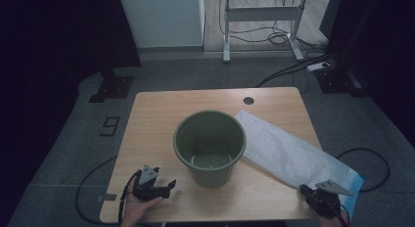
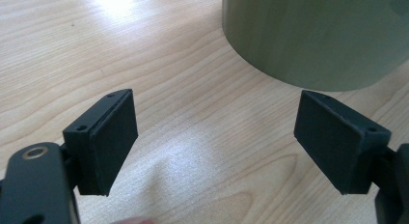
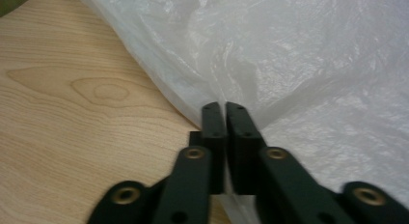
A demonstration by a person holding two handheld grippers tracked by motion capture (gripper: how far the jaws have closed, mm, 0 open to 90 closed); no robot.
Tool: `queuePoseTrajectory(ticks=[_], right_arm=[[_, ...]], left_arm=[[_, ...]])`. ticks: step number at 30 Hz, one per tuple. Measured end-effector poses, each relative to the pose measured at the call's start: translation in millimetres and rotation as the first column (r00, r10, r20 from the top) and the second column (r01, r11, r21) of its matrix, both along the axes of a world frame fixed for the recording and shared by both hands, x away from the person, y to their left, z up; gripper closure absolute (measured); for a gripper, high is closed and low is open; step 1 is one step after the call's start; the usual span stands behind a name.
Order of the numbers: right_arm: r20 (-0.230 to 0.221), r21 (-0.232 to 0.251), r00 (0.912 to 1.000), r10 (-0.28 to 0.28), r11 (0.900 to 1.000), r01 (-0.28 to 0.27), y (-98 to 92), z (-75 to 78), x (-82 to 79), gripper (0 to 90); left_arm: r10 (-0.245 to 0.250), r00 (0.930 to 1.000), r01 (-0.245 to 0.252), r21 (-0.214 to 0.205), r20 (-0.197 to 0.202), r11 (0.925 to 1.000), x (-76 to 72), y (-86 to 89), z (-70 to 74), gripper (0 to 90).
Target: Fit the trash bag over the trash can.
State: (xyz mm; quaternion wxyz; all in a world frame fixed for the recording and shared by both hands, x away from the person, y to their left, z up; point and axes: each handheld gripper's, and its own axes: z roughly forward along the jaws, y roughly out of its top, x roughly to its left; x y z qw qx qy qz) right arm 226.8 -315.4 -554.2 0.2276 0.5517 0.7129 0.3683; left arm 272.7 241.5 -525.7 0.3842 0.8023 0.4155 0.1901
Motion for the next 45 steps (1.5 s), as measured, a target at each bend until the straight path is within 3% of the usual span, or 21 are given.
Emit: queuePoseTrajectory(ticks=[3,5,9,11,13,15,19,26,29,32,36,41,45], right_arm=[[0.009,-0.010,1.0000,0.002,0.9999,-0.002,16.4,6.5,2.7,46.5],[0.031,-0.009,0.9993,0.022,0.9997,-0.022,32.5,13.6,8.7,36.6],[0.068,-0.004,0.9935,0.092,0.9958,-0.092,64.8,23.1,34.4,30.7],[0.057,0.001,0.9903,0.127,0.9919,-0.127,83.1,24.3,55.2,28.0],[0.045,-0.041,0.9873,0.152,0.9877,-0.151,97.1,22.8,69.2,26.6],[0.018,-0.085,0.9876,0.156,0.9843,-0.154,110.1,16.3,84.2,24.7],[-0.024,-0.099,0.9918,0.126,0.9869,-0.127,117.2,5.4,99.7,24.1],[-0.020,-0.089,0.9971,0.074,0.9932,-0.075,109.8,2.2,106.2,37.0],[-0.023,-0.091,0.9988,0.043,0.9948,-0.044,104.9,4.1,108.8,53.5],[-0.015,-0.091,0.9983,0.056,0.9942,-0.057,99.2,4.5,109.7,70.5],[-0.002,-0.079,0.9990,0.044,0.9959,-0.044,89.2,3.1,109.7,85.9],[0.088,0.019,0.9961,-0.014,0.9997,0.013,71.0,11.2,106.4,88.6],[0.183,0.101,0.9820,-0.047,0.9945,0.028,60.1,38.3,102.5,88.8]], left_arm=[[-0.004,1.0000,0.004,-0.002,0.001,1.0000,-0.6,-0.8,0.0,15.2],[-0.004,1.0000,0.004,-0.005,0.002,1.0000,-0.1,-0.8,0.0,15.3],[-0.007,1.0000,0.007,-0.008,0.004,0.9999,-0.1,0.0,0.1,15.2],[-0.007,1.0000,0.007,-0.012,0.004,0.9999,0.0,0.9,0.1,15.2],[-0.006,1.0000,0.006,-0.015,0.004,0.9999,0.4,2.6,-0.1,15.2],[-0.005,1.0000,0.005,-0.019,0.003,0.9998,0.6,4.0,-0.3,15.2],[0.000,1.0000,0.000,-0.026,0.005,0.9996,1.3,7.1,-0.1,15.2],[0.012,0.9999,-0.012,-0.035,0.001,0.9993,2.2,10.3,-1.0,15.4],[0.013,0.9999,-0.014,-0.036,-0.004,0.9993,0.9,9.5,-1.9,15.5],[0.011,0.9999,-0.011,-0.023,-0.002,0.9997,-0.1,7.8,-1.5,15.5],[0.011,0.9999,-0.011,-0.023,0.001,0.9997,0.0,6.8,-1.0,15.5],[0.012,0.9999,-0.012,-0.014,-0.003,0.9998,1.3,7.1,-2.2,15.5],[0.015,0.9999,-0.016,-0.013,-0.003,0.9998,1.2,7.1,-2.1,15.5]])
